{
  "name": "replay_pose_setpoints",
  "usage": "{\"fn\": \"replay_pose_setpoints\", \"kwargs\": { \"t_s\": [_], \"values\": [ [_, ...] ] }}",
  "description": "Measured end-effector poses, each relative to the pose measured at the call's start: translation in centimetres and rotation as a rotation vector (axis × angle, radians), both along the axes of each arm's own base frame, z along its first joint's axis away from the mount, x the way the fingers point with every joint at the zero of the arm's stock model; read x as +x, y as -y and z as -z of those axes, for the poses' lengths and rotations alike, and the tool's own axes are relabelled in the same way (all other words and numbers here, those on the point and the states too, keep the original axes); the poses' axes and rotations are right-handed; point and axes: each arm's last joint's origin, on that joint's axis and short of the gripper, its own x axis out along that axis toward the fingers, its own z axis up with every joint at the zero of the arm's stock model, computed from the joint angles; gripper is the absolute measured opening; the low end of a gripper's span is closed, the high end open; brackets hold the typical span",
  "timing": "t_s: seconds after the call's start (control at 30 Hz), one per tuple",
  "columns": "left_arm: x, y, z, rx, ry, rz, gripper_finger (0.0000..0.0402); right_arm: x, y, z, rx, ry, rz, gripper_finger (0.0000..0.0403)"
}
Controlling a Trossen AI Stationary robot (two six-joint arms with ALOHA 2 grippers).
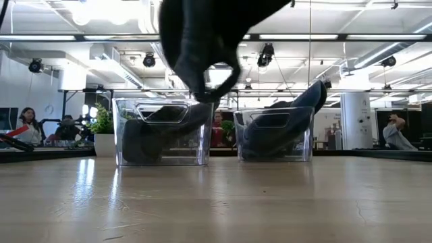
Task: Pick & Place hat
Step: Put the black cap into the left transparent bin
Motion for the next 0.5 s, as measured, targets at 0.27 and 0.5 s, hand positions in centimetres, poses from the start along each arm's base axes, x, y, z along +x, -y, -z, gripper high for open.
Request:
{"fn": "replay_pose_setpoints", "kwargs": {
  "t_s": [0.27, 0.5],
  "values": [
    [-3.9, -2.3, -1.2, -0.022, -0.053, -0.049, 0.0176, 5.0, 6.0, -0.7, -0.003, 0.018, -0.002, 0.0013],
    [-5.4, -3.1, -1.3, -0.008, -0.089, -0.078, 0.0176, 8.0, 12.8, -2.3, -0.054, 0.055, -0.005, 0.0013]
  ]
}}
